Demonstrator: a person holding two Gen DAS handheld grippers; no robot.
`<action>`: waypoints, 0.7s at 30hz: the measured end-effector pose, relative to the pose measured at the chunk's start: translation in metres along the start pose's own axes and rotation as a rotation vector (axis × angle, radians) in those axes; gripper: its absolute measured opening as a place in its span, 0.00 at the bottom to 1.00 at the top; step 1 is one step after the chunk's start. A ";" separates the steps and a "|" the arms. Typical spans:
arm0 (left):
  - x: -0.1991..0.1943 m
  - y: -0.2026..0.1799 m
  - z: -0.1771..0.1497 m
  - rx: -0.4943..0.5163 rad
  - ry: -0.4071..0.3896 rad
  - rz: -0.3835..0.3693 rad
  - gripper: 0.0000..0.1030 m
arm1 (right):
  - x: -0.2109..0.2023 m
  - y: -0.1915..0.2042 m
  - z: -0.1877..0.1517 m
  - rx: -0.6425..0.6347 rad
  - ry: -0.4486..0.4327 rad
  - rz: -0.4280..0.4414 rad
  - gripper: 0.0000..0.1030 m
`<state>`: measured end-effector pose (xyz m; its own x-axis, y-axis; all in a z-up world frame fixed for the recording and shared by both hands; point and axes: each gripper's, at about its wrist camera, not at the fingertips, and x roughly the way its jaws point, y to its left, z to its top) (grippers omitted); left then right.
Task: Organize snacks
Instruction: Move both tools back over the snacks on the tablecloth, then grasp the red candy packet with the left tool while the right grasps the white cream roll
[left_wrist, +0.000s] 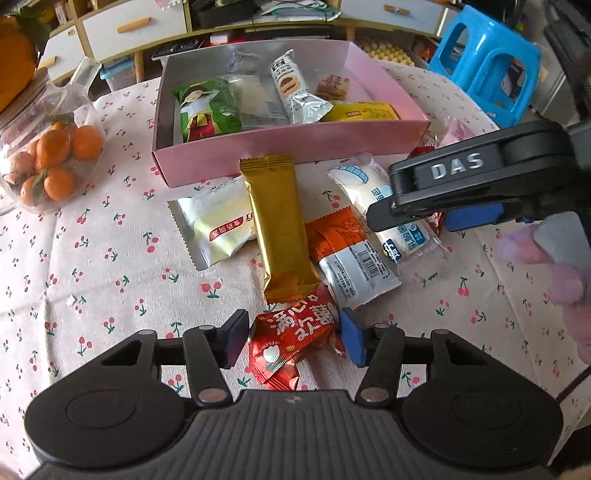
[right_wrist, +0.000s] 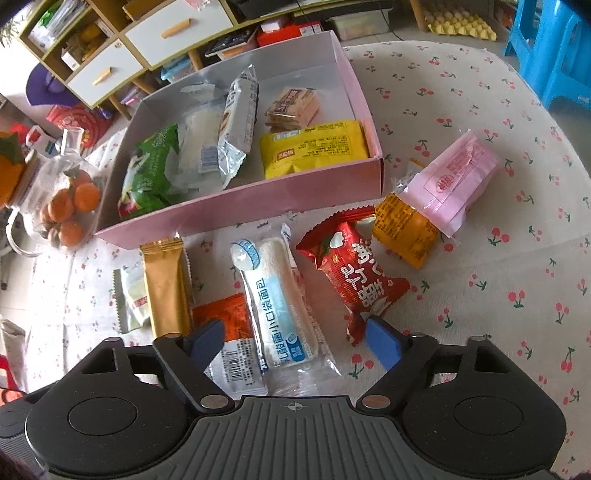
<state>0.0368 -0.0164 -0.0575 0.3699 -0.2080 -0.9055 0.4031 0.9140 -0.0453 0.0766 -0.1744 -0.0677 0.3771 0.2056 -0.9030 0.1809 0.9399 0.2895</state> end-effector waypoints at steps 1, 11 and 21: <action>0.000 -0.001 0.000 0.004 0.000 0.002 0.48 | 0.001 0.001 0.000 -0.004 0.001 -0.006 0.76; -0.003 -0.009 -0.006 0.067 -0.007 0.023 0.42 | 0.004 0.007 -0.002 -0.069 -0.034 -0.046 0.37; -0.006 -0.004 -0.010 0.073 -0.011 0.019 0.41 | -0.001 0.009 -0.008 -0.104 -0.030 -0.032 0.29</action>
<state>0.0248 -0.0153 -0.0562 0.3869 -0.1951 -0.9012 0.4555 0.8902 0.0029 0.0701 -0.1642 -0.0666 0.3996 0.1686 -0.9010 0.0984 0.9694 0.2250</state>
